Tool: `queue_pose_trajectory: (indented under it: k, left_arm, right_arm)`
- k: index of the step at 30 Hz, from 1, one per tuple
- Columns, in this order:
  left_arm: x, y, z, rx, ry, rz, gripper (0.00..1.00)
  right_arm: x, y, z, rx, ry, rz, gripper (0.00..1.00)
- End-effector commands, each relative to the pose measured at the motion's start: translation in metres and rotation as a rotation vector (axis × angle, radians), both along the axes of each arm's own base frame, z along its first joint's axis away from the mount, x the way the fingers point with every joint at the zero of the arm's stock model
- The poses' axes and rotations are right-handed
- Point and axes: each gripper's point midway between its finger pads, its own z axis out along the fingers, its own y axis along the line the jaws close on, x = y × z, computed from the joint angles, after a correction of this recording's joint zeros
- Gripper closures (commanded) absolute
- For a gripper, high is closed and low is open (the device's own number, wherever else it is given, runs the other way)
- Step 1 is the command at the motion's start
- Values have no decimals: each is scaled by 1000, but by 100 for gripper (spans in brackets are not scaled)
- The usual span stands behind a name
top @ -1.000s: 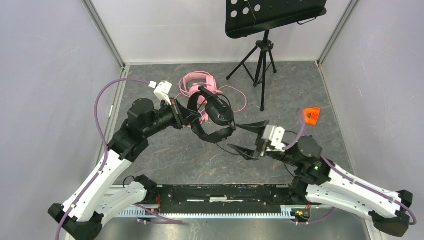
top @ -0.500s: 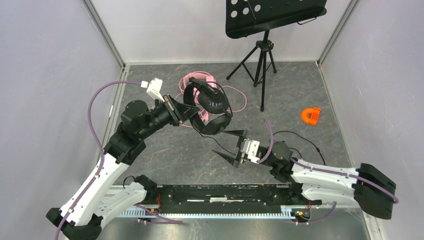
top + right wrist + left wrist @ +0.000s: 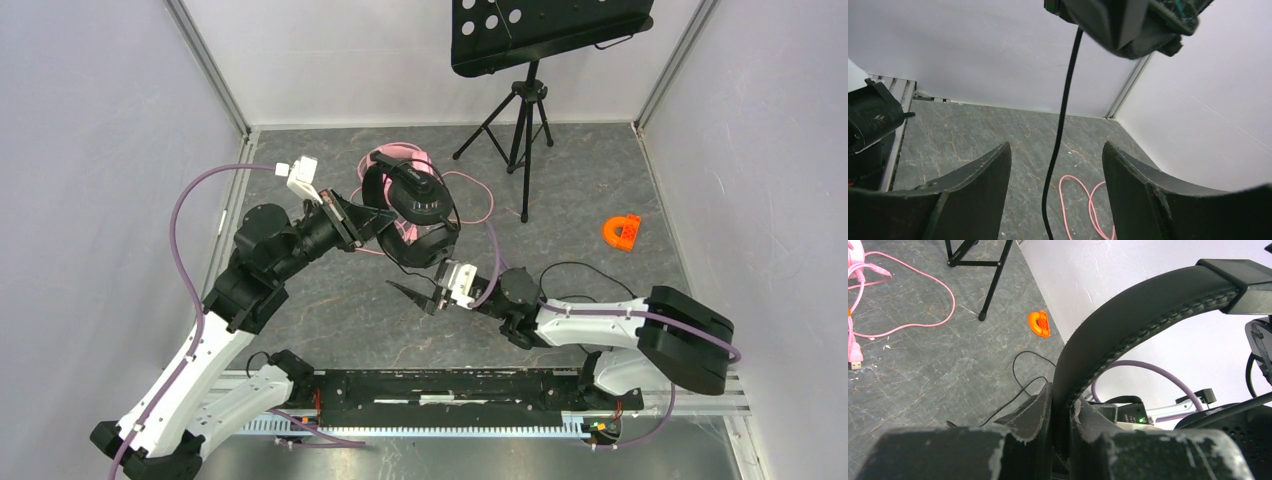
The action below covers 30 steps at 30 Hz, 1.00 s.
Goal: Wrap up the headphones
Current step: Wrap the headphones cable around the headphones.
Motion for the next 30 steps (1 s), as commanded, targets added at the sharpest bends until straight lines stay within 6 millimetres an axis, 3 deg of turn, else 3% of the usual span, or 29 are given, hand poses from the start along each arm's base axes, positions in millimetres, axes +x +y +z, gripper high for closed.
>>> queue_pose_trajectory:
  k: [1,7,10,14,21,30]
  left_arm:
    - [-6,-2,38,-125,-55,-19,98]
    - [-10,-3,45,-166,-64,-32,98]
    - [-9,-2,48,-171,-68,-31,98]
    - [-6,-3,54,-178,-89,-22,98]
    - [10,-8,68,-186,-80,0,98]
    - [29,-2,56,-156,-62,76,98]
  right_arm:
    - [3,8,25,89,-24,-10,30]
    - [6,8,19,112,18,-30,41]
    - [-5,4,20,125,14,5,73]
    - [-22,-2,14,102,29,36,100]
    - [-40,-24,4,68,51,24,100]
    - [-53,-45,-1,30,54,34,100]
